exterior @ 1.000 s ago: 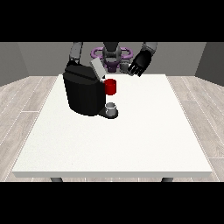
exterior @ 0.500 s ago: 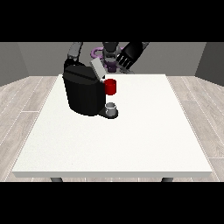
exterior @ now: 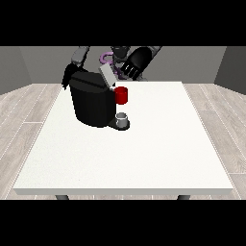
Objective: Insert the coffee pod into the coffee machine and close the lid
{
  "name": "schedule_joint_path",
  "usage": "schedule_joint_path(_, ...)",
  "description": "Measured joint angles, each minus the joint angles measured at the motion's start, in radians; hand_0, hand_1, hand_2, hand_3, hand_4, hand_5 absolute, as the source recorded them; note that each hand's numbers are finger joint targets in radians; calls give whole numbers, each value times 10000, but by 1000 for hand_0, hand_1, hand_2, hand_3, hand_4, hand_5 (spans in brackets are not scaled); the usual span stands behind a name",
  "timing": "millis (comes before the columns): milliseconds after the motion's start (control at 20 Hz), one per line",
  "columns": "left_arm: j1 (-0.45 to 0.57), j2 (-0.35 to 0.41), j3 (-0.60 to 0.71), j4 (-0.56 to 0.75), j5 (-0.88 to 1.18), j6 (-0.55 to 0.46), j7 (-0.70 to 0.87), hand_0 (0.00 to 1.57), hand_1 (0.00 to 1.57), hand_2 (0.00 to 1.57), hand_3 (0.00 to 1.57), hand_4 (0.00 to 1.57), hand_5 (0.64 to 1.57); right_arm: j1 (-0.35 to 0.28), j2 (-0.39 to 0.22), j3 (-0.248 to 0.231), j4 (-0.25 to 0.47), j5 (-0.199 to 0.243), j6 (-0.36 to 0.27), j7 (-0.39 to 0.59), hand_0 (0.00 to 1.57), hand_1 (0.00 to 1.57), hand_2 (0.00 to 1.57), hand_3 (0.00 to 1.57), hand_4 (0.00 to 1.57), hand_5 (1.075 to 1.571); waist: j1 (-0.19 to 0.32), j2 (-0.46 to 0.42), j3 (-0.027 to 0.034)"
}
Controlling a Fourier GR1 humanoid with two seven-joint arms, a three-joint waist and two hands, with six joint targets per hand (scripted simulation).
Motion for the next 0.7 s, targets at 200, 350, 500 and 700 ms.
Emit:
schedule_joint_path(200,-198,-61,21,124,-69,140,58,1207,1207,1280,1238,475,1571,-244,-132,-214,-118,-180,126,84,0,0,0,0,0,1571,-149,291,-1)
schedule_joint_path(350,-261,-163,-23,216,-145,249,42,1175,1175,1242,1216,464,1571,-314,-171,-266,-196,-175,108,165,0,0,0,0,0,1571,-204,427,-1)
schedule_joint_path(500,-469,-16,16,325,-151,121,-54,1248,1248,1286,1244,445,1571,-453,-203,-366,-195,-167,30,179,0,0,0,0,118,1571,-184,651,0)
schedule_joint_path(700,-530,-58,-11,405,-180,86,-172,1243,1243,1284,1230,423,1571,-545,-221,-486,-72,-168,-56,201,0,0,0,0,0,1571,-62,791,-1)
